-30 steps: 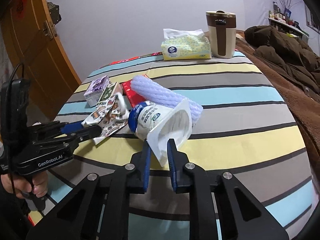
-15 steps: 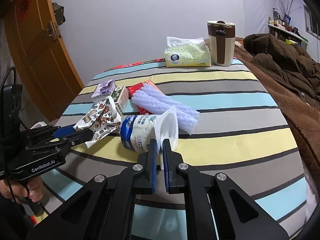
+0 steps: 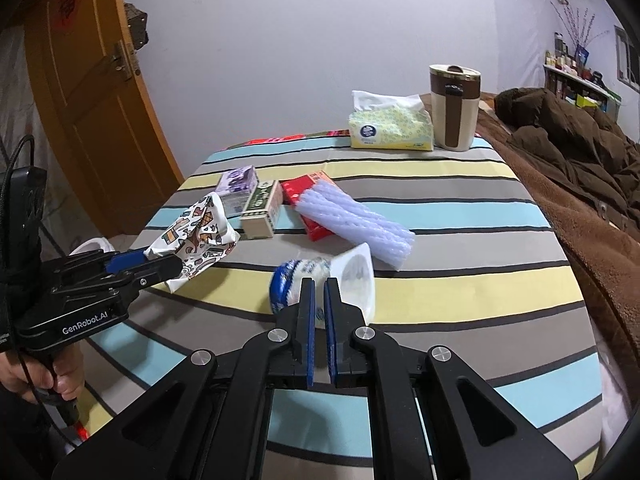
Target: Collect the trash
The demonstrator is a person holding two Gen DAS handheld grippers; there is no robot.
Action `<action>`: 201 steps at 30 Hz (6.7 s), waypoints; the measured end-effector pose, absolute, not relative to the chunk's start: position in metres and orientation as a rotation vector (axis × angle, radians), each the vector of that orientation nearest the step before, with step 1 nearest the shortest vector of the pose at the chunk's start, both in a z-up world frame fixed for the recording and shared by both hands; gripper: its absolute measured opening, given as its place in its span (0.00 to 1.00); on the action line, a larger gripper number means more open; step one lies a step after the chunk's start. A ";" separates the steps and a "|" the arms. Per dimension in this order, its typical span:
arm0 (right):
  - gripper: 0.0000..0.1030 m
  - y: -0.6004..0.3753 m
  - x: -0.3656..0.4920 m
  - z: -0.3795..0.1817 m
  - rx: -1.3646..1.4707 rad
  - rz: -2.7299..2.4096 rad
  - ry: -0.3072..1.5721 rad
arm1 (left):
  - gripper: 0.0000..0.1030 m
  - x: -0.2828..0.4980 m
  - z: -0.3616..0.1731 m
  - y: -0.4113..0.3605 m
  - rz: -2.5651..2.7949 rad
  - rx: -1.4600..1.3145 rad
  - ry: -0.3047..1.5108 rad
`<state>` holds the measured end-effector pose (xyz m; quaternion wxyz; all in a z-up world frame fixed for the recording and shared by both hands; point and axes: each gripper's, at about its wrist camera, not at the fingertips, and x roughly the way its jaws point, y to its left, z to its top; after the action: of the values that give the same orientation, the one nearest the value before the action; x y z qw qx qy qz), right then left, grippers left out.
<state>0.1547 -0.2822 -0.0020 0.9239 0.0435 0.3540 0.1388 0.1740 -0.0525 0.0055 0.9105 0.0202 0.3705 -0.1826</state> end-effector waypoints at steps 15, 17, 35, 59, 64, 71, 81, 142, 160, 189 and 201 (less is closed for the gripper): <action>0.80 -0.289 0.146 -0.011 0.127 0.318 0.735 | 0.32 0.165 0.004 -0.043 -0.351 0.033 0.774; 0.80 -0.291 0.146 -0.014 0.140 0.324 0.739 | 0.32 0.166 0.002 -0.043 -0.350 0.033 0.778; 0.80 -0.326 0.161 -0.025 0.195 0.221 0.733 | 0.32 0.169 -0.006 -0.045 -0.368 0.035 0.803; 0.50 -0.303 0.203 -0.041 0.369 0.165 0.901 | 0.32 0.170 -0.013 -0.031 -0.373 -0.005 0.807; 0.50 -0.296 0.199 -0.035 0.317 0.173 0.884 | 0.32 0.169 -0.014 -0.027 -0.373 -0.016 0.809; 0.50 -0.274 0.184 -0.011 0.241 0.221 0.824 | 0.32 0.159 -0.004 -0.014 -0.351 -0.034 0.782; 0.50 -0.226 0.163 0.012 0.177 0.342 0.780 | 0.32 0.134 0.014 0.029 -0.258 -0.068 0.741; 0.59 0.047 0.158 -0.008 -0.173 0.892 0.886 | 0.53 0.061 -0.018 0.270 0.249 -0.248 0.764; 0.60 -0.003 0.149 0.019 -0.073 0.846 0.797 | 0.54 0.050 0.010 0.242 0.274 -0.210 0.723; 0.65 -0.124 0.137 0.013 0.017 0.633 0.748 | 0.54 0.075 0.022 0.113 0.004 -0.133 0.723; 0.65 -0.182 0.150 0.004 0.077 0.516 0.762 | 0.52 0.112 0.023 0.059 -0.138 -0.105 0.755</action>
<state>0.1500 -0.1822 0.0041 0.8953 0.0371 0.3676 0.2489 0.1117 0.0590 0.0231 0.9260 -0.0510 0.3681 -0.0672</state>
